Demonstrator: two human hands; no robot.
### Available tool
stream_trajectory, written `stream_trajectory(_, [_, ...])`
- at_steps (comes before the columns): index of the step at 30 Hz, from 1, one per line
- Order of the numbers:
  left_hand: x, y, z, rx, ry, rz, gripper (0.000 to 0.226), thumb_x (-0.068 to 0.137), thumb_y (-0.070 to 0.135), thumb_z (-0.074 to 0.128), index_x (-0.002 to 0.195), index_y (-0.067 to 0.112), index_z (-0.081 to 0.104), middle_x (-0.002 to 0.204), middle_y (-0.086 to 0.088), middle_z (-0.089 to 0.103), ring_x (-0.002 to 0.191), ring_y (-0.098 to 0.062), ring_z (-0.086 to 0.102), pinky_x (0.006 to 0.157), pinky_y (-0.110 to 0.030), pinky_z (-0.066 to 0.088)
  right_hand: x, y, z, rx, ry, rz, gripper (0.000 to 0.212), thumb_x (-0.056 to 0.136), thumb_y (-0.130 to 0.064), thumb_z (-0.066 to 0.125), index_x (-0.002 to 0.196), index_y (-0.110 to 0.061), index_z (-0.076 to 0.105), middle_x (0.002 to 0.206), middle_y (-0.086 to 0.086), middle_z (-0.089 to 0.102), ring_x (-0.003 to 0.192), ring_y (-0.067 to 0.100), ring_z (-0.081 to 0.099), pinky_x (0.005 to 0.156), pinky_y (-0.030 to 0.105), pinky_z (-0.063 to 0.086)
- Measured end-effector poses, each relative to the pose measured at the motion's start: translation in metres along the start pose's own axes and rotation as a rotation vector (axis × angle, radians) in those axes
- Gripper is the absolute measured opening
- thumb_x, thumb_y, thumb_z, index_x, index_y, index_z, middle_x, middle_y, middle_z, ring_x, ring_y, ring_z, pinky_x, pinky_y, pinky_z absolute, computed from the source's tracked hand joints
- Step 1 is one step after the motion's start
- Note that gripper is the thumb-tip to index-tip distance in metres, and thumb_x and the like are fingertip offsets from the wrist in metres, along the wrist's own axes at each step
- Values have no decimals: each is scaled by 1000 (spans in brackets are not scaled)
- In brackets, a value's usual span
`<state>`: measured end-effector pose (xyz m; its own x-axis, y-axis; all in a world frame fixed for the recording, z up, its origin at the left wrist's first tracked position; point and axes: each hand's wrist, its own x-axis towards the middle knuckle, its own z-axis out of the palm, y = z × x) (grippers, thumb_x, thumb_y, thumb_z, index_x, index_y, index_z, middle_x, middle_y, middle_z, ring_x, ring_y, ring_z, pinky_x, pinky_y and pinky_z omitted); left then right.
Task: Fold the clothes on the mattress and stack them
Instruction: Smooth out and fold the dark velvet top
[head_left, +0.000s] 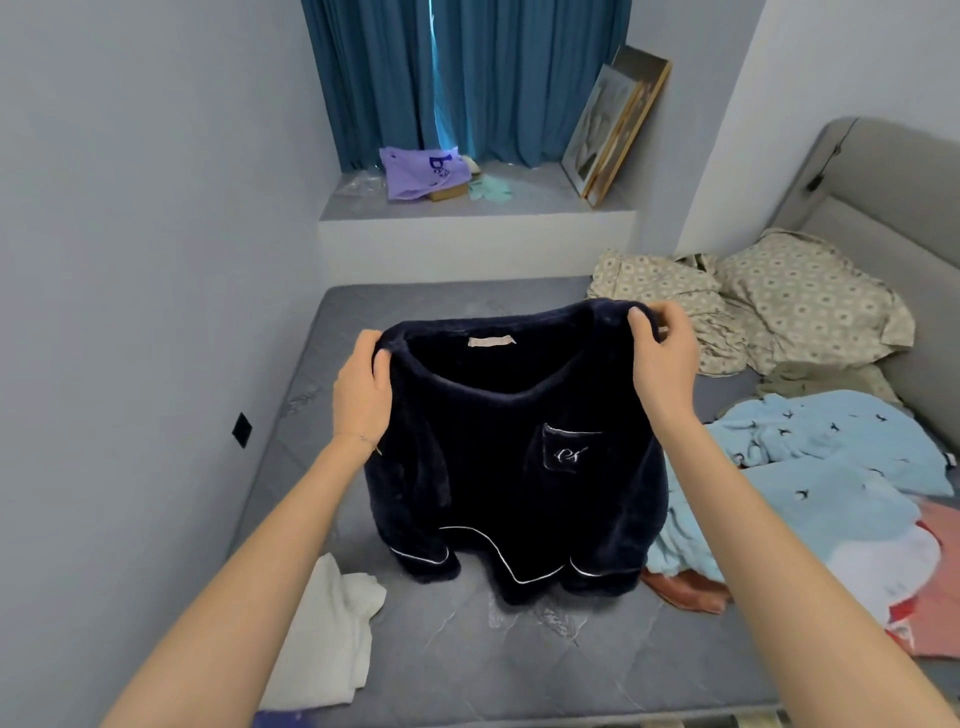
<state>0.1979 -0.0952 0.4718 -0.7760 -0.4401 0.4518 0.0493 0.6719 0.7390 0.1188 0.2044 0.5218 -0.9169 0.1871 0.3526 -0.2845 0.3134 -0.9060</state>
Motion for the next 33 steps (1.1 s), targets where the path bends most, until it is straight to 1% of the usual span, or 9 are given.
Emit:
stream_trajectory(3, [-18,30,3,-75,66,13,17,102,29,40,105,19,53,77,3,57,65,-10,48,64,-27,39,-9,-5,-26,32,-4,-26,22,98,-24,55,78,-26,48,74,-13,47,68,3,42,64,14,36])
stream_trajectory(6, [-32,58,2,-154,120,45,12,98,32,45,95,25,54,77,6,57,62,-4,45,60,-17,38,-17,-7,-56,45,-34,-54,16,96,-25,58,82,-18,55,73,-13,51,66,-3,46,65,12,37])
stream_trajectory(10, [-38,81,-8,-169,193,78,16,97,31,49,92,18,57,72,13,55,66,-3,47,67,-22,39,-17,-16,-85,85,-49,-107,15,93,-25,63,80,-17,60,71,-14,56,67,-2,50,64,11,39])
stream_trajectory(12, [-34,90,-14,-158,188,91,17,96,30,51,91,15,58,72,12,55,67,-6,48,68,-27,40,-10,-24,-94,118,-53,-139,16,92,-23,63,78,-17,60,68,-18,56,66,-3,50,65,12,39])
stream_trajectory(16, [-6,92,-31,-193,119,125,13,95,27,53,85,20,55,71,17,56,68,8,48,68,-14,39,19,-37,-98,106,-111,-186,12,90,-19,66,82,-10,63,72,-11,58,67,-7,51,67,9,39])
stream_trajectory(19, [17,64,-25,-116,21,70,14,96,30,51,86,21,55,75,17,58,71,3,51,72,-19,41,38,-30,-82,27,-192,-169,11,90,-19,67,82,-12,65,74,-8,59,68,-5,52,66,10,40])
stream_trajectory(23, [20,-7,18,68,-228,-31,18,99,27,50,89,14,55,84,-2,62,83,-26,58,81,-41,45,37,24,-31,-163,-338,-73,8,90,-22,68,86,-16,66,83,-1,64,79,12,56,73,25,42])
stream_trajectory(28, [3,-106,79,198,-419,-195,17,101,31,47,95,16,53,89,-6,64,85,-30,58,76,-39,43,19,126,35,-347,-409,98,10,90,-29,67,86,-21,64,88,-1,66,87,21,62,82,39,48])
stream_trajectory(33, [15,-184,138,233,-524,-335,23,102,36,42,93,18,51,85,-8,63,78,-29,58,65,-37,40,13,207,104,-404,-431,256,8,90,-29,65,84,-24,62,88,-2,66,87,19,60,83,42,49])
